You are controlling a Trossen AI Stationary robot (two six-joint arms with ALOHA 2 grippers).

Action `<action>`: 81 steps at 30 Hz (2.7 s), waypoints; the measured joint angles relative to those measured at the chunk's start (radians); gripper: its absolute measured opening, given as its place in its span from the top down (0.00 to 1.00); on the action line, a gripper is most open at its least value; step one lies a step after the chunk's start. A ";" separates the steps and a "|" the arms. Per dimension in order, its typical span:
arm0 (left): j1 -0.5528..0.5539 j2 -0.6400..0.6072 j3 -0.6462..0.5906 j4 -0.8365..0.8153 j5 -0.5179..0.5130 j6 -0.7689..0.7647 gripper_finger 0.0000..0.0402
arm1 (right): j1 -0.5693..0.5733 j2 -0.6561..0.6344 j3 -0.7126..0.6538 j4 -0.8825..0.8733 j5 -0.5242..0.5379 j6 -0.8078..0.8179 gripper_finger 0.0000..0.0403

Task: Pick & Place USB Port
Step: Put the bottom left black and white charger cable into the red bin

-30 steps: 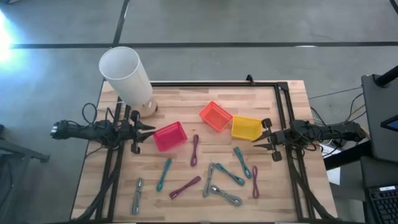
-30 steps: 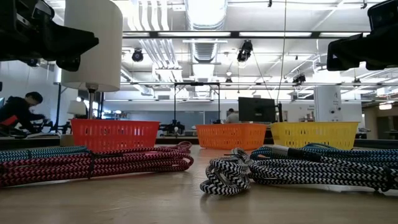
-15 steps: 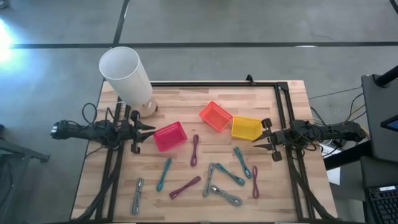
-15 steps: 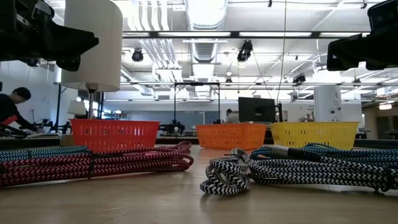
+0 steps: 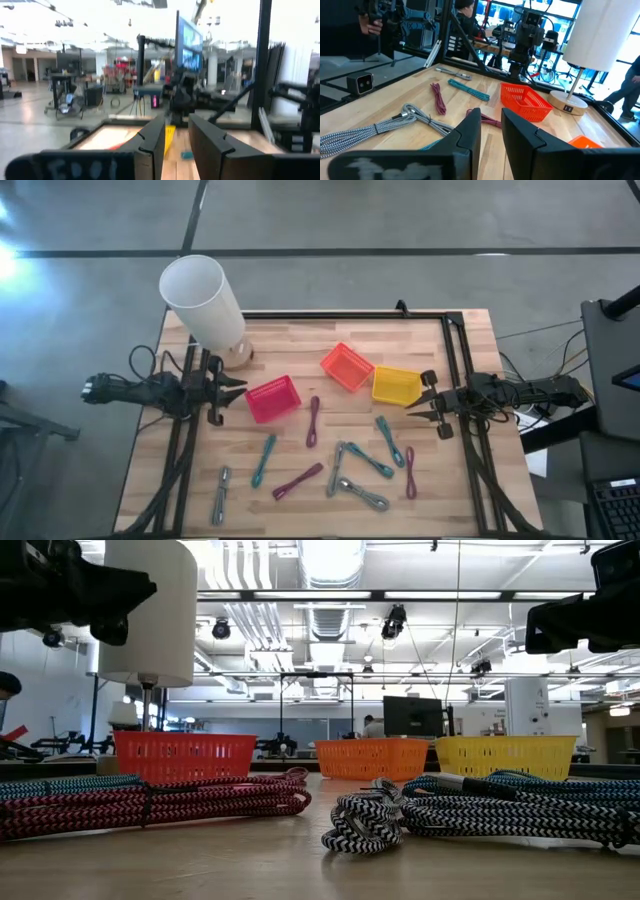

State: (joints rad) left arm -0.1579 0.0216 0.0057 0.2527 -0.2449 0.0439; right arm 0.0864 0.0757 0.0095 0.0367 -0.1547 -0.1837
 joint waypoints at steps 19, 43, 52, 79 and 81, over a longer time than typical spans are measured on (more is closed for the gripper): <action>0.001 0.016 0.000 0.086 0.016 -0.174 0.77 | 0.000 0.000 0.000 0.291 -0.003 0.180 0.80; 0.000 0.429 0.235 0.036 -0.030 -0.188 0.58 | 0.000 0.141 0.000 0.423 0.182 0.292 0.57; -0.001 0.658 0.353 0.021 -0.041 -0.193 0.58 | 0.000 0.314 0.037 0.566 0.182 0.294 0.53; -0.319 1.161 0.974 -0.863 0.040 -0.888 0.58 | -0.041 0.883 0.644 0.058 0.348 0.128 0.54; -0.362 1.190 0.977 -0.885 0.060 -1.024 0.58 | -0.052 0.920 0.682 -0.014 0.370 0.115 0.54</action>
State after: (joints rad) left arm -0.5195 1.2118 0.9824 -0.6324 -0.1849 -0.9804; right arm 0.0339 0.9960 0.6915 0.0229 0.2152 -0.0686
